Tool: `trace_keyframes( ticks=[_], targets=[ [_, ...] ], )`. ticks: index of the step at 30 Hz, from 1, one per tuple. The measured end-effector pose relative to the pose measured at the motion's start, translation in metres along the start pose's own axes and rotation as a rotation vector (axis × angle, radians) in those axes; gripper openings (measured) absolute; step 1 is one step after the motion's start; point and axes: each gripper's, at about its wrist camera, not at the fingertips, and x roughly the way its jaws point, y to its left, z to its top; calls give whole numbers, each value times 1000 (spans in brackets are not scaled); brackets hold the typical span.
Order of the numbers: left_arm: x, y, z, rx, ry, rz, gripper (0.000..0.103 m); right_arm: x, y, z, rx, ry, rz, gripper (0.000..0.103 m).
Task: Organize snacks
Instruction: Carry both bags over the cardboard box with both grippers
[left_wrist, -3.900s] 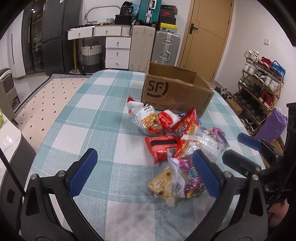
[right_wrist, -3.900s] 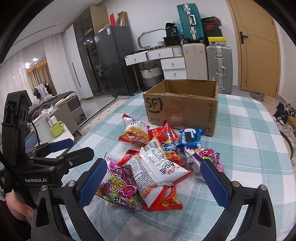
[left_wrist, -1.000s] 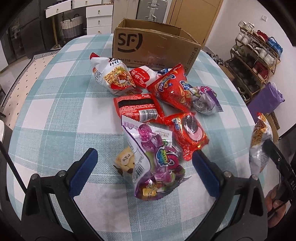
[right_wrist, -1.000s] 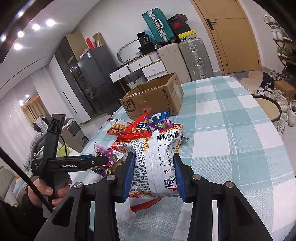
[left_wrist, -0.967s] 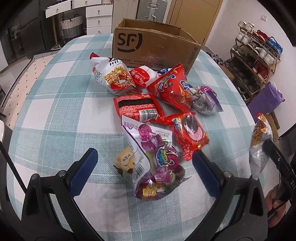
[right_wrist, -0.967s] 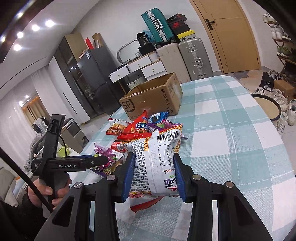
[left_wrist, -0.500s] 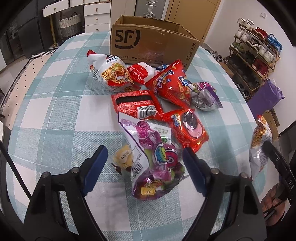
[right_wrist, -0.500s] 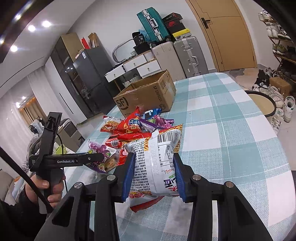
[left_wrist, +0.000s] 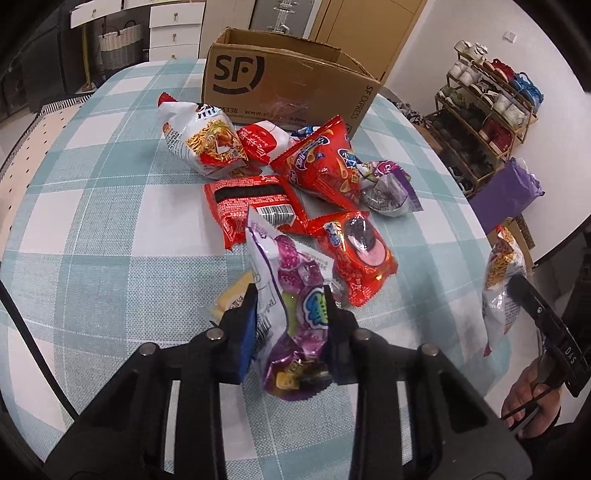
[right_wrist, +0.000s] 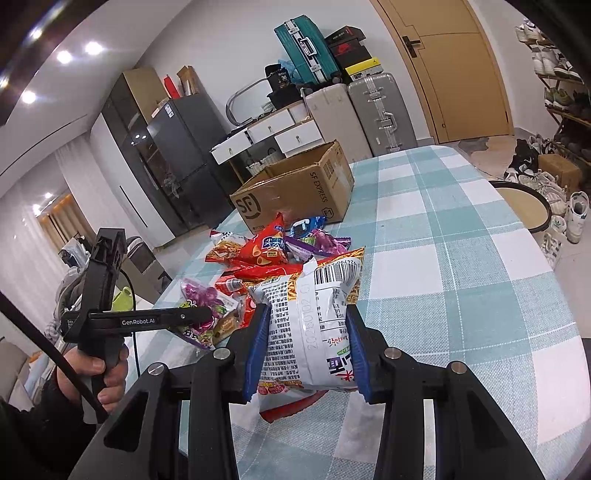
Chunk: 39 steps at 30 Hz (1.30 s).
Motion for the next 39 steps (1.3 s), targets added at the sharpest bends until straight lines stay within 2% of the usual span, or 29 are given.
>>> trace_keyframes(
  ticks=[8, 11, 20, 23, 31, 39],
  targets=[
    [-8, -4, -3, 20, -18, -9, 27, 2, 7, 0, -9, -1, 3, 41],
    [-11, -2, -3, 18, -29, -6, 27, -1, 9, 2, 21, -9, 46, 41],
    [-30, 1, 1, 18, -66, -23, 27, -6, 29, 13, -30, -30, 53, 41],
    [-41, 1, 7, 26, -81, -21, 27, -6, 33, 19, -14, -31, 93, 41],
    [-69, -2, 33, 62, -127, -11, 27, -11, 65, 53, -87, -63, 128, 41],
    [-101, -10, 73, 96, -187, -20, 27, -10, 95, 101, -132, -92, 214, 41]
  ],
)
